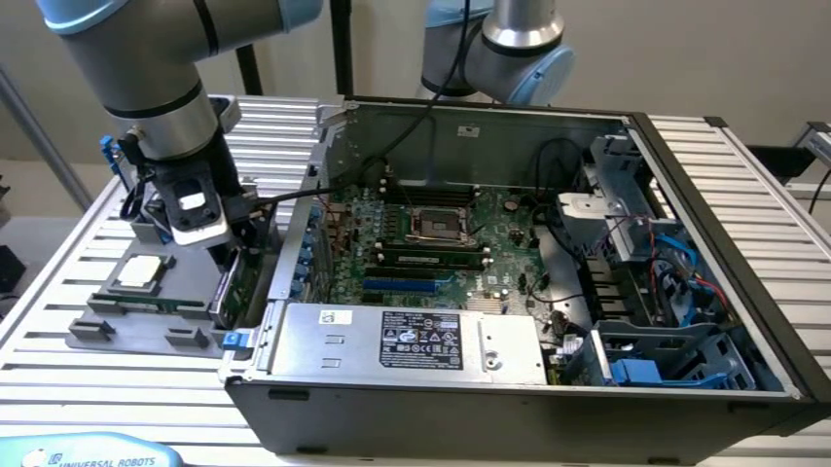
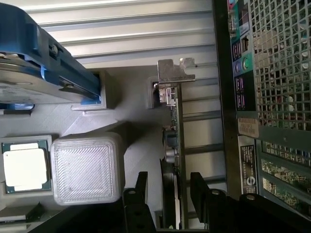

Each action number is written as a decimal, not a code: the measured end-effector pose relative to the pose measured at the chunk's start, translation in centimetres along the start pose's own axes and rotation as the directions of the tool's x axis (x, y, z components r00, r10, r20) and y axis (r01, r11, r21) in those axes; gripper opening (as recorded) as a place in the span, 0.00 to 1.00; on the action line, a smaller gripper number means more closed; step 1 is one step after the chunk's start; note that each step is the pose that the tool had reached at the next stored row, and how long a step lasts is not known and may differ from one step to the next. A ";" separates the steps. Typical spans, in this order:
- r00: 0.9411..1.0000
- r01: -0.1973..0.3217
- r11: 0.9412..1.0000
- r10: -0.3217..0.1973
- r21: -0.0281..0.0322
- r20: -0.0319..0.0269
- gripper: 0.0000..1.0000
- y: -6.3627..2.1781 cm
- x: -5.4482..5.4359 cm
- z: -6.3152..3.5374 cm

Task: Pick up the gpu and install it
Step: 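Pick up the gpu and move the gpu toward the slot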

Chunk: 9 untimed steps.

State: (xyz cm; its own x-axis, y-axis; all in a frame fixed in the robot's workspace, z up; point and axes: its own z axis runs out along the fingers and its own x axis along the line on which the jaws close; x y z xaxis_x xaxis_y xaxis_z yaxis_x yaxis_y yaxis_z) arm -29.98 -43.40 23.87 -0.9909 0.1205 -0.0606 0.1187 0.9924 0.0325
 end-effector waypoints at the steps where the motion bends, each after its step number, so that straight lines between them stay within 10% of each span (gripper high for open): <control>1: 1.000 0.000 1.000 0.000 0.001 0.000 0.48 -0.01 0.0 0.00; 9: 1.000 0.000 1.000 0.000 0.005 0.001 0.48 -0.07 0.0 0.05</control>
State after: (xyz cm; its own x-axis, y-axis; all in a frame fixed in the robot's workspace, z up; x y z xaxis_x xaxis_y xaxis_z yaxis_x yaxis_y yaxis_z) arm -29.98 -43.47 23.82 -0.9909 0.1202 -0.0612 0.1188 0.9926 0.0271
